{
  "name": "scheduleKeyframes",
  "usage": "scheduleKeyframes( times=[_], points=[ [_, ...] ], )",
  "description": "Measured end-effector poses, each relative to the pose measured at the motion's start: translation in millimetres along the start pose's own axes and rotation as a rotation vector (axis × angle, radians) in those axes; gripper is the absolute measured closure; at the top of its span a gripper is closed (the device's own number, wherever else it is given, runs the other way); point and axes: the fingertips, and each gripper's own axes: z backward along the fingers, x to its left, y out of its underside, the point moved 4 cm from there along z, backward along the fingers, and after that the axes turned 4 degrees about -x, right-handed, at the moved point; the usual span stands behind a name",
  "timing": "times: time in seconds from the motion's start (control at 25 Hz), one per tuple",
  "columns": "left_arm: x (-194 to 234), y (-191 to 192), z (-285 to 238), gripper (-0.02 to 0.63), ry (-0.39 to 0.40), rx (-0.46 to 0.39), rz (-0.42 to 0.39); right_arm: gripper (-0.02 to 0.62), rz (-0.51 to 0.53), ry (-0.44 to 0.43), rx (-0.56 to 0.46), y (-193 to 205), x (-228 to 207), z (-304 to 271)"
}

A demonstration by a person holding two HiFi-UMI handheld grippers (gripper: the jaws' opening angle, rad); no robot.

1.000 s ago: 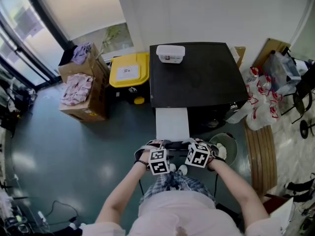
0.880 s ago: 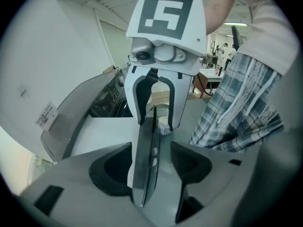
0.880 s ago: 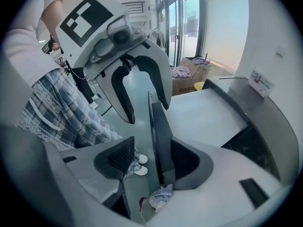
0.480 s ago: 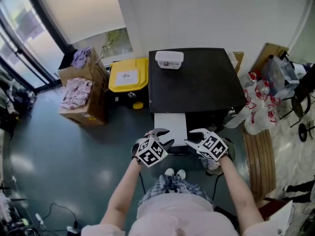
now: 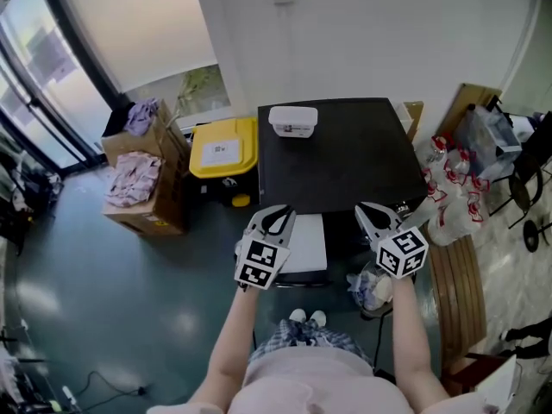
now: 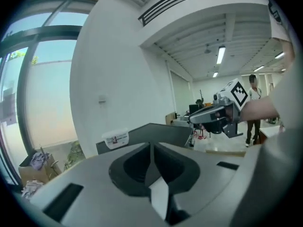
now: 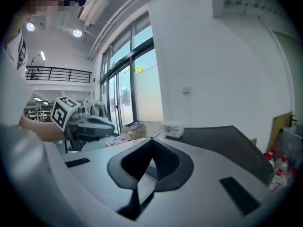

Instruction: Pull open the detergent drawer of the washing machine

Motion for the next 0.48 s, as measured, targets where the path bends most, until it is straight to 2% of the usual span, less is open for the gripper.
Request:
scheduleKeyframes(
  times=[0.24, 0.48],
  points=[
    [16.4, -22.2, -0.5, 0.577, -0.063, -0.091, 0.057, 0.578, -0.068, 0.184, -0.17, -34.1, -35.7, 26.0],
    [25.7, -28.5, 1.1, 0.58, -0.105, -0.14, 0.084, 0.578, -0.057, 0.309, -0.233, -45.2, -55.9, 48.3]
  ],
)
